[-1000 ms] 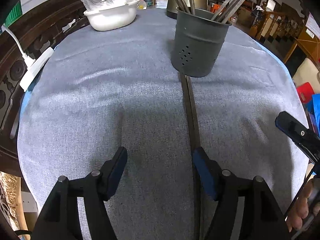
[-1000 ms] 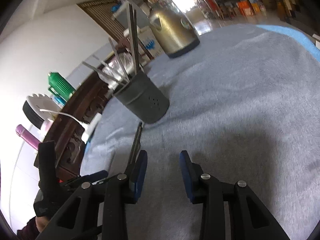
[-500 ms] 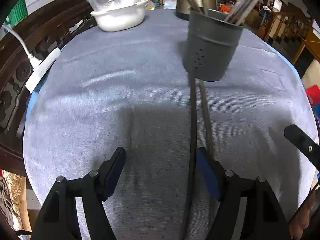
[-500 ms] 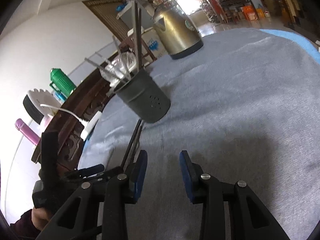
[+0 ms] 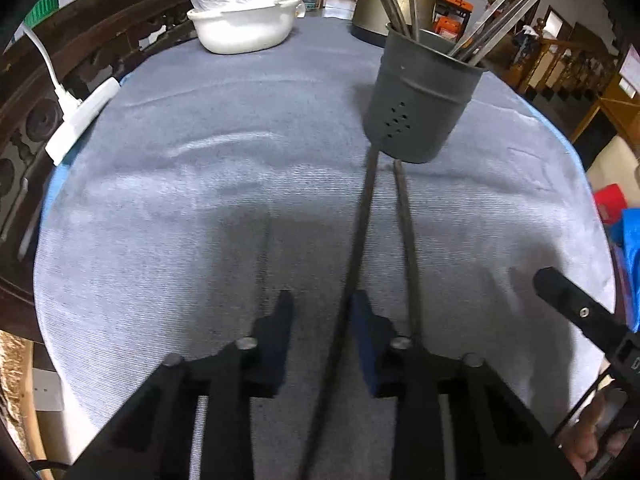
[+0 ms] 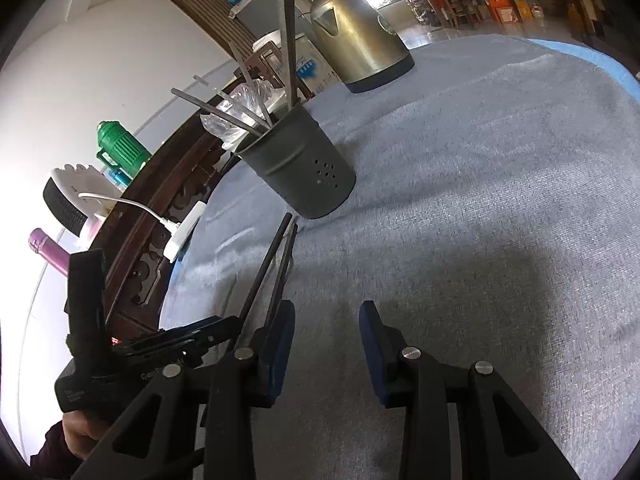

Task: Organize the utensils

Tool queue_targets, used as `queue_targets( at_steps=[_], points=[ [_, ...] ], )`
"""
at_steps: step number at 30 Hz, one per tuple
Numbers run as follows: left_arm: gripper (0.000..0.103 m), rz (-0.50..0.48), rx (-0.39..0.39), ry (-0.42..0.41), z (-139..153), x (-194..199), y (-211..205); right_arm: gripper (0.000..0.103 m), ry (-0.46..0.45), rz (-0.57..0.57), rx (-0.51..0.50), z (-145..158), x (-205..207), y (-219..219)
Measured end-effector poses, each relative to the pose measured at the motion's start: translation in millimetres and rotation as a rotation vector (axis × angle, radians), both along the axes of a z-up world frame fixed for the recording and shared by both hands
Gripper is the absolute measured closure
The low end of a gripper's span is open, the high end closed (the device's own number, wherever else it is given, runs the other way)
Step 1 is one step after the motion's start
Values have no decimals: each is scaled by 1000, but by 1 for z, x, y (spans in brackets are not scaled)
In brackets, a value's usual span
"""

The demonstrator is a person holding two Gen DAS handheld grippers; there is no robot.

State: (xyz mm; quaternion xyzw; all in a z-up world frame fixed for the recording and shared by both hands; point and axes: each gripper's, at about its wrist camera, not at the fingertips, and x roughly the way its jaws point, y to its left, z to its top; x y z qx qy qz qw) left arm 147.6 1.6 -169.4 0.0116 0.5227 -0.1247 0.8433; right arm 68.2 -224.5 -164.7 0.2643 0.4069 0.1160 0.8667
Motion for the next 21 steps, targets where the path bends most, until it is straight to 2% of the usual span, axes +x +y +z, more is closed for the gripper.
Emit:
queue_targets(
  at_steps=[2, 3, 17, 21],
  points=[
    [89, -1, -21, 9, 1, -4, -2, 66, 4, 0, -4, 0, -1, 1],
    [89, 4, -34, 15, 1, -5, -1, 66, 6, 0, -4, 1, -1, 1],
    [90, 46, -58, 4, 4, -14, 21, 66, 45, 39, -30, 0, 2, 18],
    [90, 47, -61, 2, 3, -14, 22, 66, 71, 63, -38, 6, 15, 25]
  ],
)
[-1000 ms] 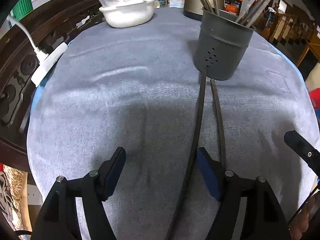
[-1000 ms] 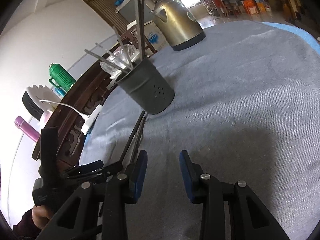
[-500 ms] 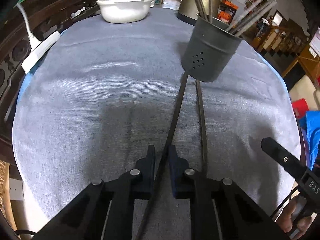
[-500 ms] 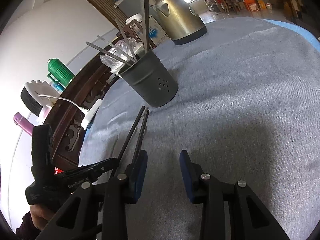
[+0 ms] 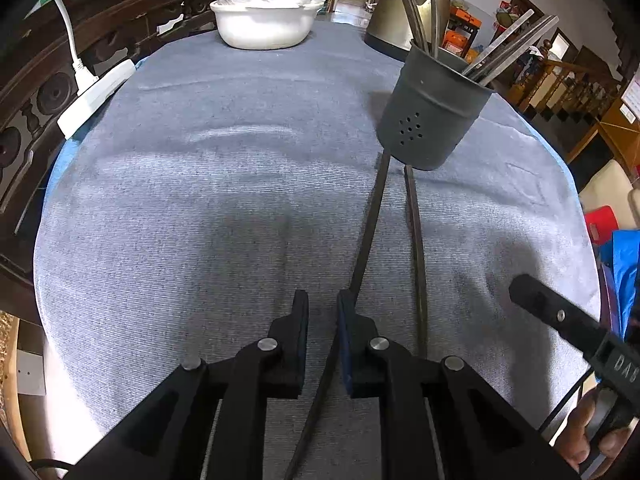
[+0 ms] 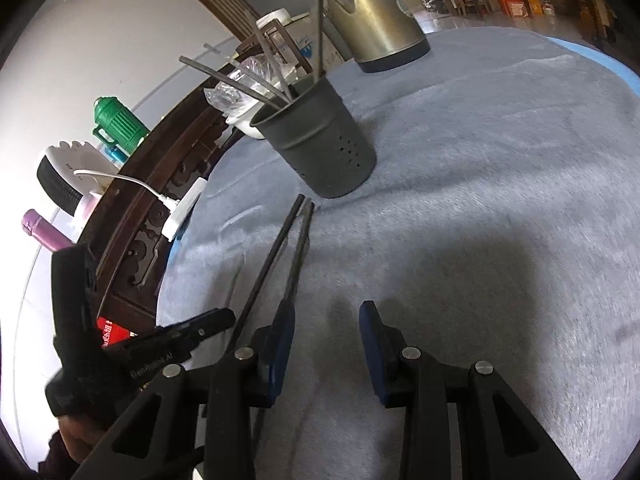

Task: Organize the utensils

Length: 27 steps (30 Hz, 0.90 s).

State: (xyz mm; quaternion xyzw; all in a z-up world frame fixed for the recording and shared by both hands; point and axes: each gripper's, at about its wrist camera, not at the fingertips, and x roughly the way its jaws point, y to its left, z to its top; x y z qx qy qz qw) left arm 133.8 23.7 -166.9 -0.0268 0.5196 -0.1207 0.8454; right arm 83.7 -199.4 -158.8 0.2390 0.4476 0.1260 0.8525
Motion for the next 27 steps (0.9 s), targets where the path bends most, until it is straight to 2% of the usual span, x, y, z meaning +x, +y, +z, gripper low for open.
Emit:
queue_targets(
  at_steps=[6, 15, 20, 27],
  points=[
    [89, -9, -20, 3, -2, 2, 11, 66, 85, 42, -44, 2, 39, 20],
    [88, -44, -19, -3, -2, -11, 11, 65, 212, 50, -120, -16, 76, 54],
    [70, -43, -14, -3, -4, -12, 7, 66, 205, 32, -160, -17, 79, 62],
    [70, -40, -14, 9, -7, -10, 8, 77, 177, 40, -251, -16, 76, 69]
  ],
)
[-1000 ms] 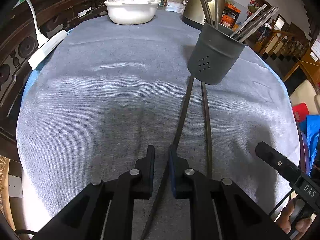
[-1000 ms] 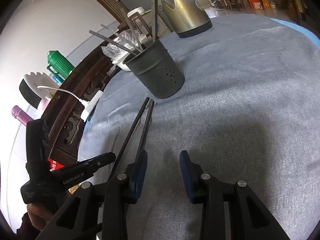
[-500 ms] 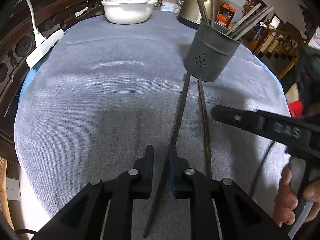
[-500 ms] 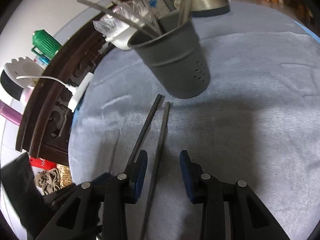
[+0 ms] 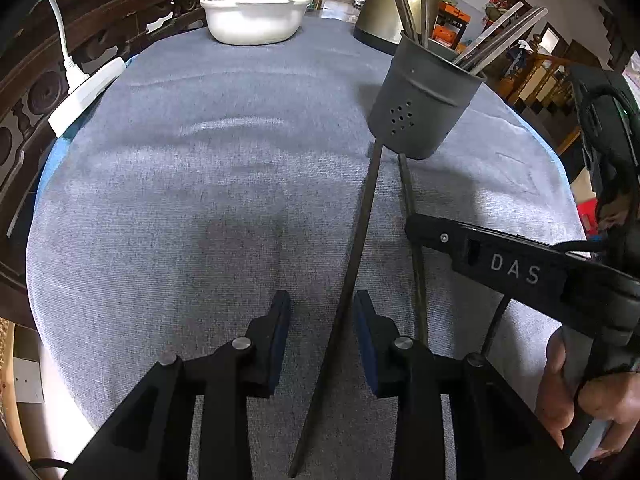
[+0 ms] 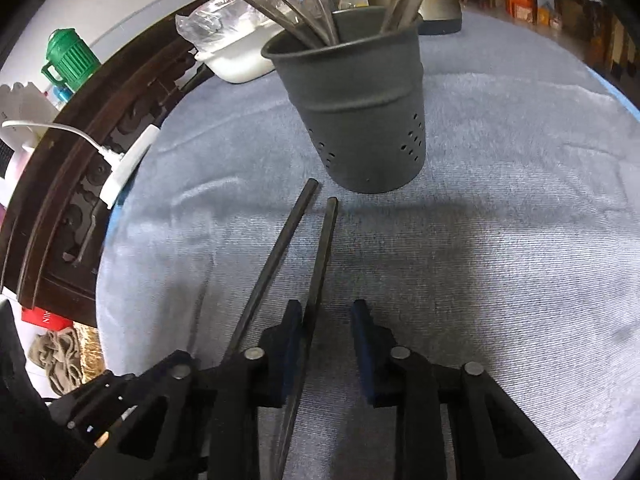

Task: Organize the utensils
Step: 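Close the right gripper on a dark stick while the left gripper lowers onto another stick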

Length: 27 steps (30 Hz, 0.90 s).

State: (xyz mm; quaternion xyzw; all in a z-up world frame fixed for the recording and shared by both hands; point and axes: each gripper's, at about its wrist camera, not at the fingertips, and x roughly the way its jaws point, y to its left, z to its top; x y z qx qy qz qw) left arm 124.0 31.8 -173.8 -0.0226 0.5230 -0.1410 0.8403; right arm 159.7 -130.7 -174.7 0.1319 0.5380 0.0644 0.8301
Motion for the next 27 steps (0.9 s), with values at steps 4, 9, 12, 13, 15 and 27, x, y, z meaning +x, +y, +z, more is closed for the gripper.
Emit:
queue_targets(
  at_steps=[4, 9, 12, 13, 15, 27],
  points=[
    [69, 3, 7, 9, -2, 6, -1, 82, -3, -9, 13, -1, -1, -7],
    [67, 9, 10, 13, -3, 10, -2, 82, -9, -25, 6, 1, -5, -15],
    [65, 10, 16, 12, -5, 11, -3, 82, -12, -40, 9, 1, -9, -23],
    [63, 9, 17, 12, -5, 12, -4, 82, -15, -47, 7, 1, -10, -25],
    [61, 8, 21, 10, -4, 12, -6, 82, -19, -51, 3, 1, -12, -28],
    [59, -14, 29, 3, 4, 35, -17, 82, -25, -97, 28, 3, -24, -51]
  ],
)
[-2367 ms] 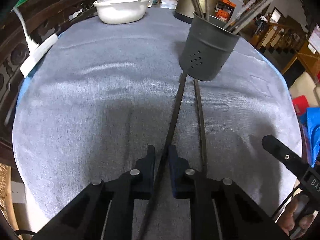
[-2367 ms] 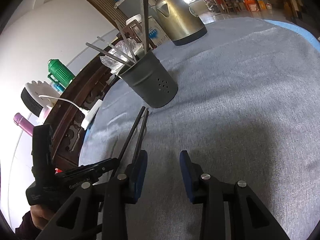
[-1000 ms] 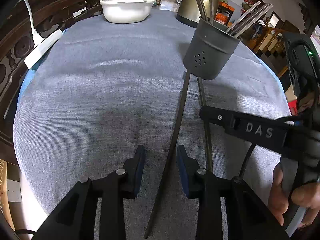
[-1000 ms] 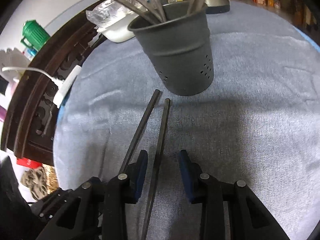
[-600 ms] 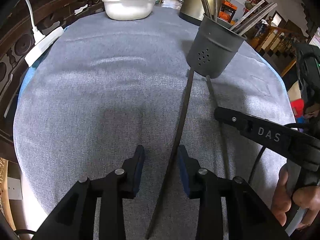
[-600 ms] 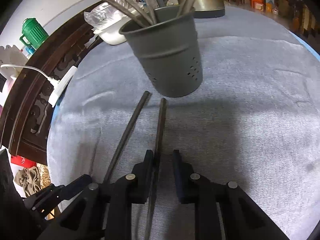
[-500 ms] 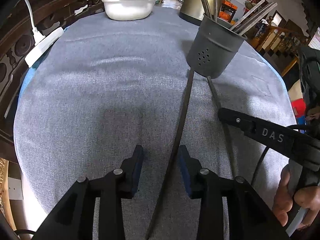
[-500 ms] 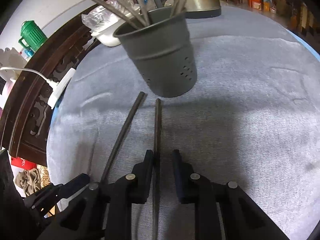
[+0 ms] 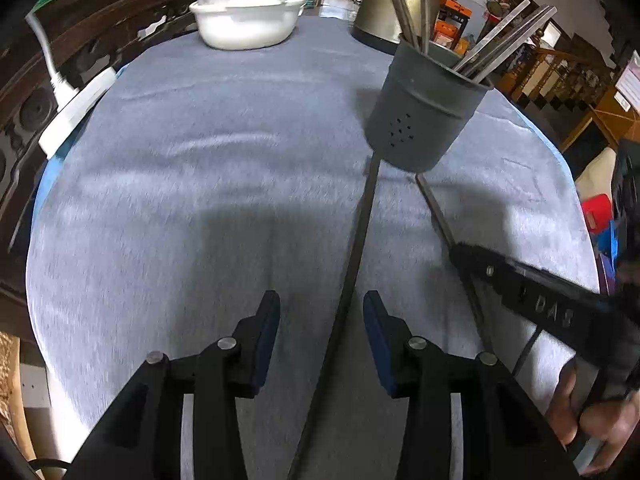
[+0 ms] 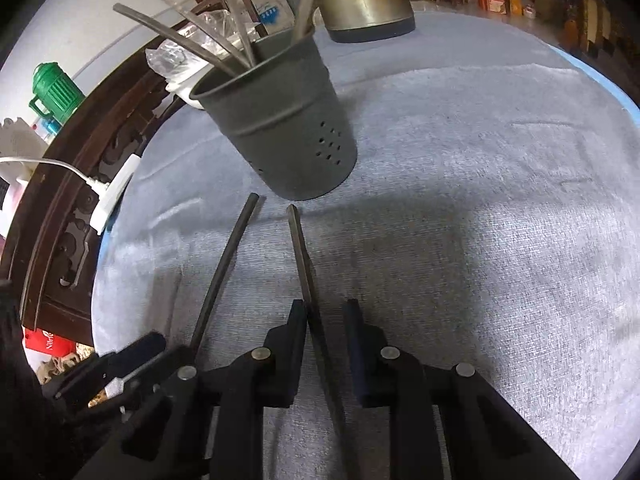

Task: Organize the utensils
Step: 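Close the right gripper on a dark stick while the left gripper lowers onto another stick, then close the left gripper on the second dark stick while the right gripper holds its stick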

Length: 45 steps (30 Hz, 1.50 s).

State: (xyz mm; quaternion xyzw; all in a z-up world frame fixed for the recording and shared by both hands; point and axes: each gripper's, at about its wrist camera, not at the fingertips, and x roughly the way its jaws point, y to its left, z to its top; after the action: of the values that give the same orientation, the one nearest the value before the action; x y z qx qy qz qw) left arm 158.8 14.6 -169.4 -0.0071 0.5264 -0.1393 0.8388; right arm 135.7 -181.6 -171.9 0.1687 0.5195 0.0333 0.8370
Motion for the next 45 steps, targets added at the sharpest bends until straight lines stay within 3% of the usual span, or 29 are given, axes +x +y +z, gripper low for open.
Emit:
queue_targets(
  at_steps=[7, 16, 20, 24, 32, 37, 41, 44, 45],
  points=[
    [56, -60, 18, 18, -3, 26, -25, 85, 8, -78, 30, -1, -8, -16],
    [57, -39, -12, 59, -10, 42, -33, 85, -1, -228, 82, -1, -22, -56],
    [75, -27, 3, 60, -11, 45, -34, 85, 5, -294, 171, -5, -27, -72],
    [83, 8, -17, 90, -12, 51, -36, 84, 4, -352, 276, -10, -33, -86],
    [87, 140, -180, 221, -19, 57, -31, 82, -5, -323, 268, -9, -31, -83],
    [82, 119, -94, 179, -14, 50, -40, 81, 0, -292, 256, -10, -27, -83],
    [66, 46, -49, 157, -12, 53, -54, 72, 14, -247, 226, -6, -21, -77],
    [65, 16, -31, 151, -11, 61, -58, 61, 33, -210, 238, -4, -14, -78],
    [65, 8, -24, 155, -12, 64, -59, 51, 32, -202, 226, -2, -12, -79]
  ],
)
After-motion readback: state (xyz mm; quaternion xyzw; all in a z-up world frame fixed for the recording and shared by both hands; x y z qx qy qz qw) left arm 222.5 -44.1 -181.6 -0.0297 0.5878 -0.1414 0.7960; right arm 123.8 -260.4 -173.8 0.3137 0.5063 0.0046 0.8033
